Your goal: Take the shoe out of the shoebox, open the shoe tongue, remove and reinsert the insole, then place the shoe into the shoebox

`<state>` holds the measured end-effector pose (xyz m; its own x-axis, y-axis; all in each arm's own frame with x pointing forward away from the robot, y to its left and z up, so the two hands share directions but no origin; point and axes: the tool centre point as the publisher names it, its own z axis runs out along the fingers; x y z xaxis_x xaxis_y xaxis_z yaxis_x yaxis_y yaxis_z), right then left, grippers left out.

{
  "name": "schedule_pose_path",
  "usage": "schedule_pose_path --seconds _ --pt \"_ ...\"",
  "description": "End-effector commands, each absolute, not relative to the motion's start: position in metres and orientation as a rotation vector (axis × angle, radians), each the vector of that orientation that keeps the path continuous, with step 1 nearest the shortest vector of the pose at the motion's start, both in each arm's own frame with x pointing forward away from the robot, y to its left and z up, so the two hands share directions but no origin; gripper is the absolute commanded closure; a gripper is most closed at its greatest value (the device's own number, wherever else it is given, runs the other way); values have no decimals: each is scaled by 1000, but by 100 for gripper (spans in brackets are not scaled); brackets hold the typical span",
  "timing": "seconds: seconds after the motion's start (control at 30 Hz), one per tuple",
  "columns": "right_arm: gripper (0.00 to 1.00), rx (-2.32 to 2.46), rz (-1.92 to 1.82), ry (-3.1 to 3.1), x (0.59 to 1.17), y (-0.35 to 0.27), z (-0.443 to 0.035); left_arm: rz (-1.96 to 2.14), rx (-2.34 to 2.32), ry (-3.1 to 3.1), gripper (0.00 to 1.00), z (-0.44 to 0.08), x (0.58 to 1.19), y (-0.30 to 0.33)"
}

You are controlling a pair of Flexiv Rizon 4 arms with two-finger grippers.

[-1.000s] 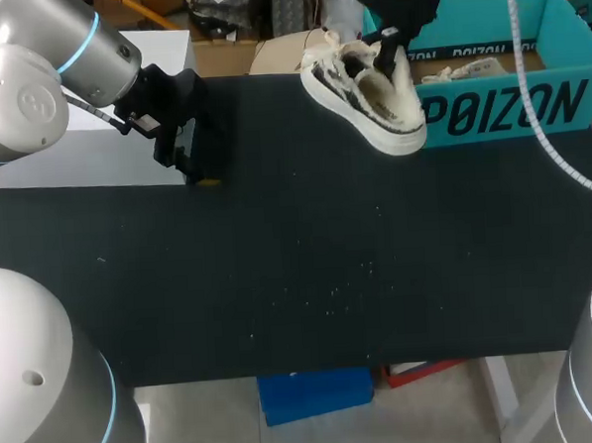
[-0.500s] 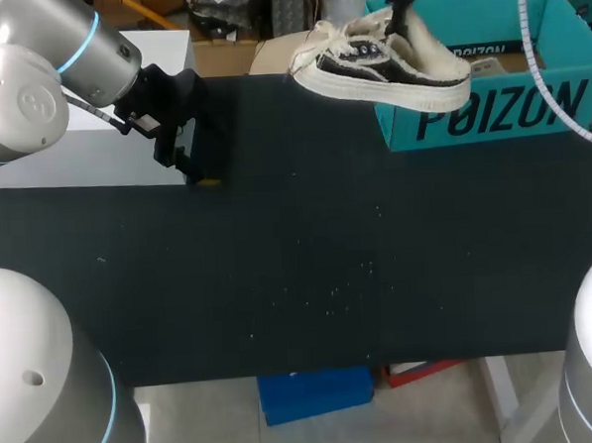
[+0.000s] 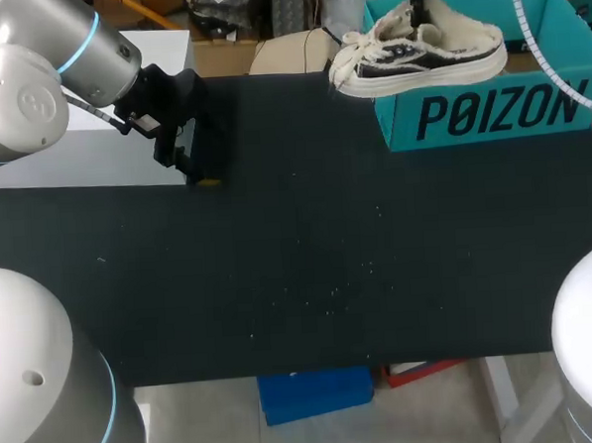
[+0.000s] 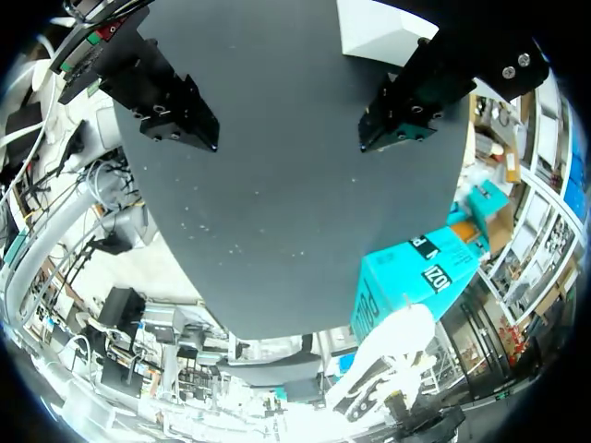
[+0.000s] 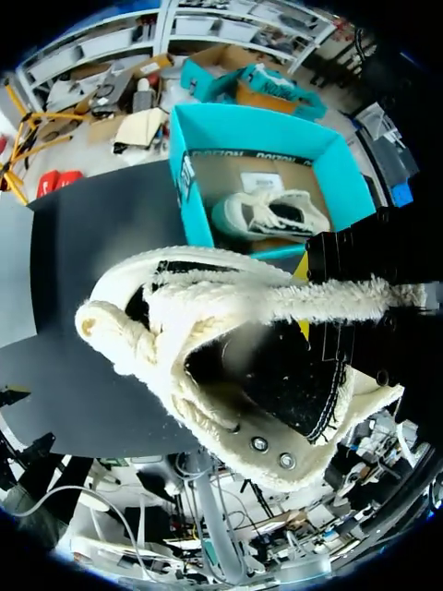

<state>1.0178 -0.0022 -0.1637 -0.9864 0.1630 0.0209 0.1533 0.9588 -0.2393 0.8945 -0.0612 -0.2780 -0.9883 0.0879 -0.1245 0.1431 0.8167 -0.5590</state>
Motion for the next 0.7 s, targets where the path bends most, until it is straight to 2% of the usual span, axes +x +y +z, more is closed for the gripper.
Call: schedule_pose_path --seconds 0.03,0.3,0.7 --pt "100 -141 368 -3060 1056 -16 -163 -902 182 2901 0 -279 893 -62" --pt "100 59 192 -3098 1130 -59 -164 -902 182 2901 0 -279 893 -62" --pt "100 221 210 -3093 1220 -109 -183 -902 182 2901 0 -279 893 -62"
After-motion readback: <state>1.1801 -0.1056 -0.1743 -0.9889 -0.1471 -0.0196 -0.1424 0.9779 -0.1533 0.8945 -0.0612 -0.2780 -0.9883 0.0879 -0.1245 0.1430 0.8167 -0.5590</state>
